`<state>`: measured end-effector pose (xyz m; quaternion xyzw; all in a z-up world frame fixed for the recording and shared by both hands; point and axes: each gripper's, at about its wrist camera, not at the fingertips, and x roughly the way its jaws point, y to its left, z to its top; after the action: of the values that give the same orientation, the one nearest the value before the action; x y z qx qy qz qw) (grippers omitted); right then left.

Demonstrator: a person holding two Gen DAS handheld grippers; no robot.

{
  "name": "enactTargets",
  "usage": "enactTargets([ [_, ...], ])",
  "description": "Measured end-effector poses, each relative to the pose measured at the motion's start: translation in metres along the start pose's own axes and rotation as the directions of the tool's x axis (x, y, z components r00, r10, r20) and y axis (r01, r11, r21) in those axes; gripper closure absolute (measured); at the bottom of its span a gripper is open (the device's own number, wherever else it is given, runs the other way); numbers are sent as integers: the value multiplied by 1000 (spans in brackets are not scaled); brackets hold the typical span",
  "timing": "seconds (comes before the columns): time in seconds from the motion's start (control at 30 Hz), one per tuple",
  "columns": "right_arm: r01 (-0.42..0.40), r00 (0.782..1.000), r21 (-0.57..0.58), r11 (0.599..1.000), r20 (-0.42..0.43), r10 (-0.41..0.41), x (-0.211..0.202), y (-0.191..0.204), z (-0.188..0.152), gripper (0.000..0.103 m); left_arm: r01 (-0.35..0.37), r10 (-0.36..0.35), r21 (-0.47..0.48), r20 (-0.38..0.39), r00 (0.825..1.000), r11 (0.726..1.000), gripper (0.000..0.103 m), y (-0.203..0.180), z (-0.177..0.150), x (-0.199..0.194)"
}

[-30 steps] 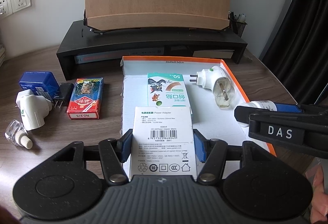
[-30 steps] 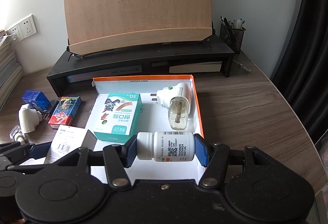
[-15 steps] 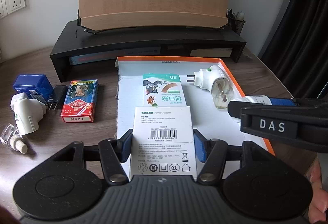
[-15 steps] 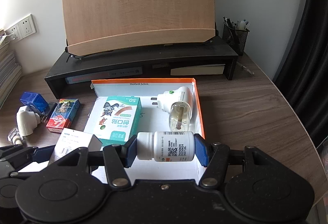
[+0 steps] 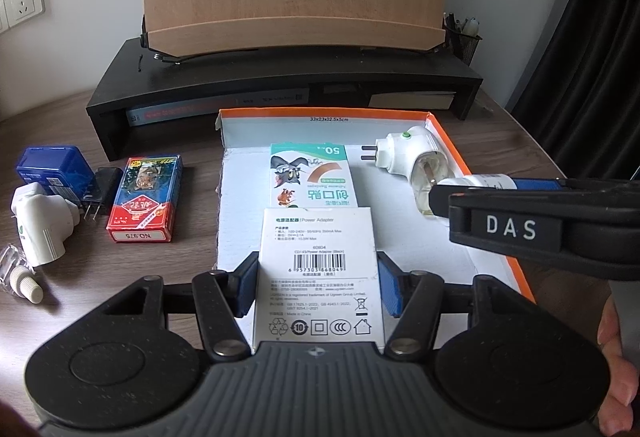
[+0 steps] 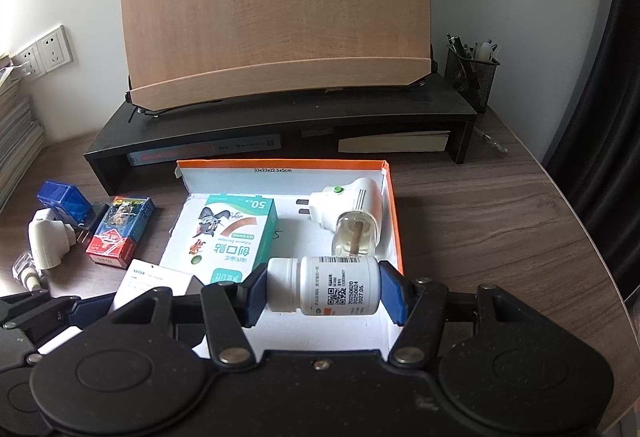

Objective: Organize rigid objects
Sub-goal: 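Hold the adapter box and pill bottle above the white box, lowering slowly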

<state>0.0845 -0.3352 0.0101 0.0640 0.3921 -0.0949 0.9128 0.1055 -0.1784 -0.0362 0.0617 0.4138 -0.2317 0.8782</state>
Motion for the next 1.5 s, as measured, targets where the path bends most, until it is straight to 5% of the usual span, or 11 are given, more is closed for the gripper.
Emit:
enactTargets([
  [1.5,-61,998,-50,997,-36,59,34,2,13,34,-28,26,-46,-35,999,999,43,-5,4,26],
])
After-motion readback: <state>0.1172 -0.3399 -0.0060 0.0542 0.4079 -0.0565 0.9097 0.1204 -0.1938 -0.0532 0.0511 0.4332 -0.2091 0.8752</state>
